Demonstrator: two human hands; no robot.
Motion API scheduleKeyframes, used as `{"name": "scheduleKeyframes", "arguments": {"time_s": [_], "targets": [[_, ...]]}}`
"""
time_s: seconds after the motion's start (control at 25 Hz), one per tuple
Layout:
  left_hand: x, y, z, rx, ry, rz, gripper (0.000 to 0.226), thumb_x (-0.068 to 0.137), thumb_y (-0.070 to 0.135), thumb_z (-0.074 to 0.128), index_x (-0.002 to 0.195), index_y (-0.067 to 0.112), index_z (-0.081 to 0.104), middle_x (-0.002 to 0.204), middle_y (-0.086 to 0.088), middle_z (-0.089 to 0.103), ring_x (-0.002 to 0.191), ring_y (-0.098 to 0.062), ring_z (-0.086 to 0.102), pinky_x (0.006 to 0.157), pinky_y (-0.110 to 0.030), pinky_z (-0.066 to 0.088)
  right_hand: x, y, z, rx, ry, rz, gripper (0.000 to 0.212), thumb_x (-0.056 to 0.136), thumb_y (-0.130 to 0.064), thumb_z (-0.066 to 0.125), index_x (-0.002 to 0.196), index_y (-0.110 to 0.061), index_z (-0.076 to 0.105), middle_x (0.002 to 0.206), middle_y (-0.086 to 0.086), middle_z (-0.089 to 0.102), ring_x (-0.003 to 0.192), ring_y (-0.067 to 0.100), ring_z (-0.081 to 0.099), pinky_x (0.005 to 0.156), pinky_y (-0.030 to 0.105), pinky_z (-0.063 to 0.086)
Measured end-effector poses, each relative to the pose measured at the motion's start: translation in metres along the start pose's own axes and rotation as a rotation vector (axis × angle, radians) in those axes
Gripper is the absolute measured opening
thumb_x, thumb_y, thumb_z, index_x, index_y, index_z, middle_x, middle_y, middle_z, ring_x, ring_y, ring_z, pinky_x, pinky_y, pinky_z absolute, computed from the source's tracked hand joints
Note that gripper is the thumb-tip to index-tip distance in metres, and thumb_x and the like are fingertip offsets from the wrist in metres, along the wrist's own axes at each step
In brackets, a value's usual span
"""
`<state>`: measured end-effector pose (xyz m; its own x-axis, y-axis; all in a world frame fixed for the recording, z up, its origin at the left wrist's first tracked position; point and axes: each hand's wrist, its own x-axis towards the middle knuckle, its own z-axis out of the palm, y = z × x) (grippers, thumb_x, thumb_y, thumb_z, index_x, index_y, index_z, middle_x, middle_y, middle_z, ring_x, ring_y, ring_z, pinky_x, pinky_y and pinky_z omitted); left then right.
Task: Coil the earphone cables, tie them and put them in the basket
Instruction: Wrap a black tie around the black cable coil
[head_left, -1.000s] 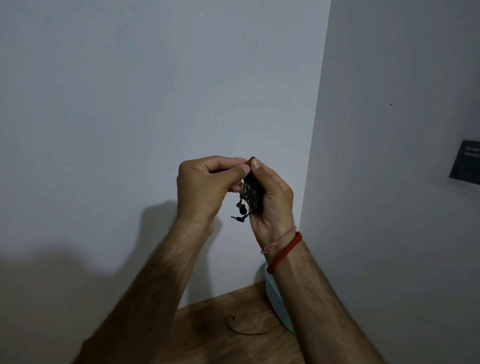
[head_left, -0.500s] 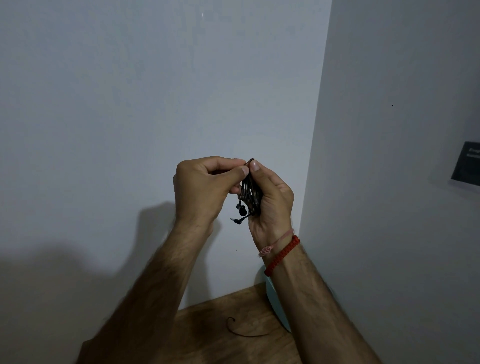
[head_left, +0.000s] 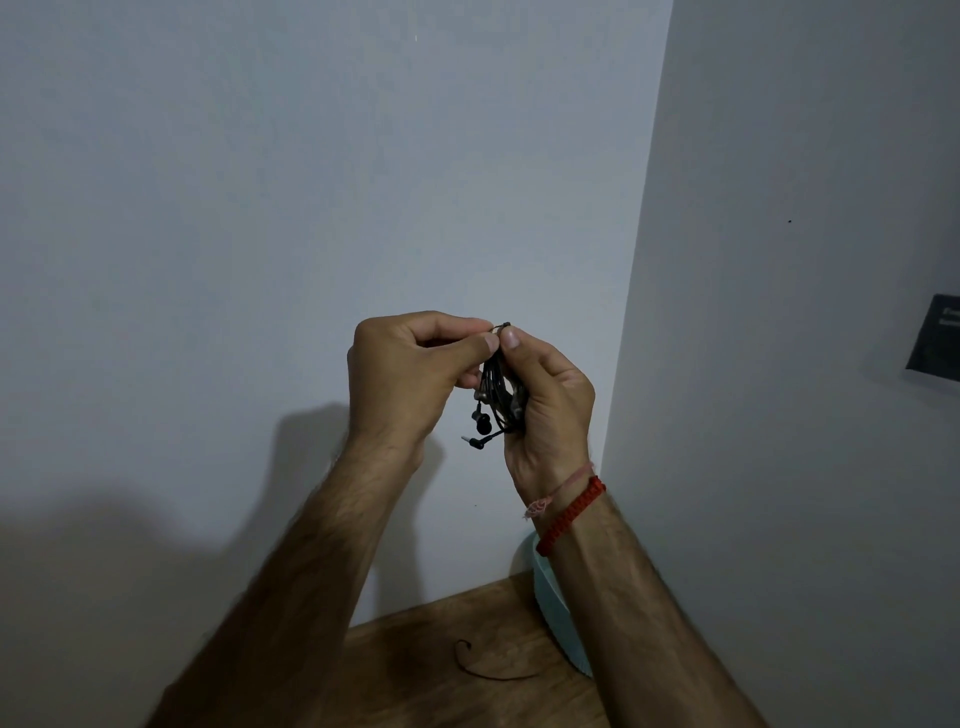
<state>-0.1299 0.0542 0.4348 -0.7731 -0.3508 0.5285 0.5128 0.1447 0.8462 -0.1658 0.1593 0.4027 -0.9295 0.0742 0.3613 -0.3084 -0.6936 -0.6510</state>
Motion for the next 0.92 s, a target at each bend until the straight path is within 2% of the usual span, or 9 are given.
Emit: {"name": "scheduleKeyframes", "arguments": {"time_s": [0.2, 0.32, 0.44, 0.56, 0.72, 0.84, 0.92], "targets": [[-0.006, -0.001, 0.005, -0.185, -0.002, -0.08, 0.007, 0.083, 0.008, 0.081, 0.089, 0.011, 0.083, 0.081, -0.012, 0.079, 0.07, -0.017, 0.07, 0.068, -0.034, 0.063, -0.001, 0.004, 0.001, 0.06, -0.008, 0.036, 0.012, 0.088, -0.007, 0.071, 0.096, -0.001, 0.076, 0.098, 0.018, 0.07, 0.093, 0.031, 0.06, 0.065, 0.028, 0.059], [-0.008, -0.003, 0.008, -0.199, 0.045, -0.086, 0.007, 0.082, 0.006, 0.081, 0.087, 0.01, 0.082, 0.074, -0.005, 0.078, 0.065, -0.014, 0.07, 0.062, -0.025, 0.058, -0.002, 0.007, 0.001, 0.044, 0.006, 0.038, 0.016, 0.086, -0.011, 0.074, 0.098, -0.001, 0.076, 0.095, 0.015, 0.072, 0.089, 0.028, 0.063, 0.068, 0.032, 0.059], [-0.008, -0.004, 0.008, -0.208, 0.052, -0.089, 0.008, 0.081, 0.004, 0.081, 0.089, 0.007, 0.082, 0.076, -0.007, 0.079, 0.064, -0.015, 0.072, 0.062, -0.023, 0.057, -0.001, 0.008, 0.0, 0.035, 0.014, 0.038, 0.015, 0.084, -0.013, 0.075, 0.097, -0.004, 0.077, 0.091, 0.011, 0.073, 0.087, 0.025, 0.064, 0.075, 0.038, 0.057], [-0.008, -0.005, 0.009, -0.21, 0.061, -0.09, 0.009, 0.081, 0.005, 0.082, 0.089, 0.007, 0.083, 0.078, -0.007, 0.08, 0.065, -0.015, 0.072, 0.064, -0.023, 0.057, -0.001, 0.007, 0.001, 0.022, 0.021, 0.034, 0.011, 0.086, -0.012, 0.074, 0.094, -0.006, 0.078, 0.087, 0.007, 0.073, 0.082, 0.02, 0.065, 0.072, 0.034, 0.057], [-0.007, -0.007, 0.009, -0.243, 0.054, -0.113, 0.007, 0.081, 0.004, 0.082, 0.088, 0.008, 0.083, 0.078, -0.005, 0.08, 0.068, -0.015, 0.072, 0.066, -0.024, 0.058, -0.001, 0.005, 0.002, 0.02, 0.012, 0.045, 0.008, 0.083, -0.013, 0.075, 0.089, -0.009, 0.079, 0.086, 0.007, 0.074, 0.082, 0.02, 0.065, 0.074, 0.036, 0.057], [-0.008, -0.007, 0.01, -0.243, 0.052, -0.112, 0.008, 0.081, 0.004, 0.081, 0.089, 0.006, 0.083, 0.08, -0.007, 0.08, 0.07, -0.017, 0.072, 0.067, -0.026, 0.059, -0.003, 0.004, 0.001, 0.027, 0.009, 0.041, 0.006, 0.086, -0.009, 0.073, 0.089, -0.008, 0.079, 0.087, 0.008, 0.074, 0.08, 0.018, 0.067, 0.065, 0.028, 0.059], [-0.008, -0.006, 0.011, -0.23, 0.054, -0.103, 0.008, 0.081, 0.004, 0.082, 0.088, 0.007, 0.083, 0.08, -0.007, 0.08, 0.07, -0.018, 0.072, 0.067, -0.026, 0.059, -0.002, 0.003, 0.001, 0.02, 0.006, 0.028, 0.006, 0.087, -0.009, 0.072, 0.09, -0.007, 0.078, 0.089, 0.008, 0.073, 0.079, 0.017, 0.068, 0.065, 0.028, 0.058]]}}
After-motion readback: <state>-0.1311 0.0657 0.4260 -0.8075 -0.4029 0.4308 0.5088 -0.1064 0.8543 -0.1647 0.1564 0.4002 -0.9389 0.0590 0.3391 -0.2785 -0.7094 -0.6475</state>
